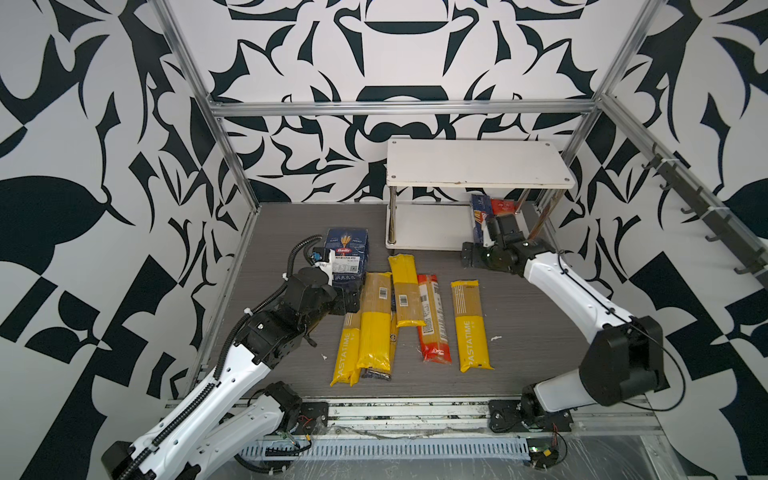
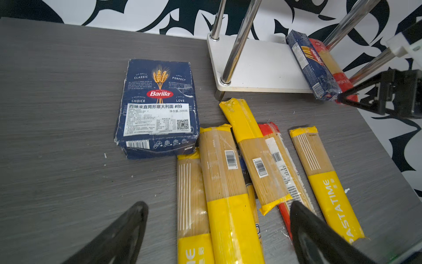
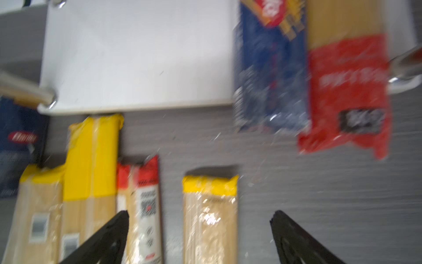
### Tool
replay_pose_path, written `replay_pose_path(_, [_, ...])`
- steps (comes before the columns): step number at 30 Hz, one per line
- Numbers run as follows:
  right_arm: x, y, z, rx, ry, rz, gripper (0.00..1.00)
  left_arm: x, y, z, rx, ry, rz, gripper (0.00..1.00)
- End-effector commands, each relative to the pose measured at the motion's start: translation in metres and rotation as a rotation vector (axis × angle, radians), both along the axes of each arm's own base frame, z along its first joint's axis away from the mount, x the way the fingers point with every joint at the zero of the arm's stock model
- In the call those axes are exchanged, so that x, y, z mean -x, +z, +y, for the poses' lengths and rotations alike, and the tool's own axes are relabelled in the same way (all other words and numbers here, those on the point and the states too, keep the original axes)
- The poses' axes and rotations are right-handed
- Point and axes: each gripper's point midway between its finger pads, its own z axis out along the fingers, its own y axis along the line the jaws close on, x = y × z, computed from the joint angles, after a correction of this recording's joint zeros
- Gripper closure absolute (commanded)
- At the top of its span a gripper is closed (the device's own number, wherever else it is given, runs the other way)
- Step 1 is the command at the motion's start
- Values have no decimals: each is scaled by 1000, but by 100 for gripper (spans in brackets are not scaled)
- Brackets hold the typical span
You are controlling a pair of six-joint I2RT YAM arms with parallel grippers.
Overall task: Place and organize the pasta boxes and bags onto the shelf
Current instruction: 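Release the blue bag and reach the right gripper to a yellow Pastatime bag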
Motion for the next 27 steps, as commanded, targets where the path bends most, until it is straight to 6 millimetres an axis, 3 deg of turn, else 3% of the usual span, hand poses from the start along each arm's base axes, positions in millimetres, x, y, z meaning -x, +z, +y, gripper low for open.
replay_pose_path(1, [30, 6, 20, -16, 13, -8, 0, 14, -11, 14, -11, 31, 50, 1])
replay_pose_path(8, [91, -1, 105, -69, 193, 10, 0, 29, -6, 29, 4, 53, 37, 1])
replay_pose_path(13, [122, -15, 162, -61, 306, 37, 0, 38, 2, 38, 14, 62, 28, 1])
replay_pose_path(22, [155, -54, 246, -41, 436, 113, 0, 56, 8, 54, 31, 80, 18, 1])
replay_pose_path(27, [158, -60, 270, -60, 453, 132, 0, 63, 11, 64, 22, 98, 10, 1])
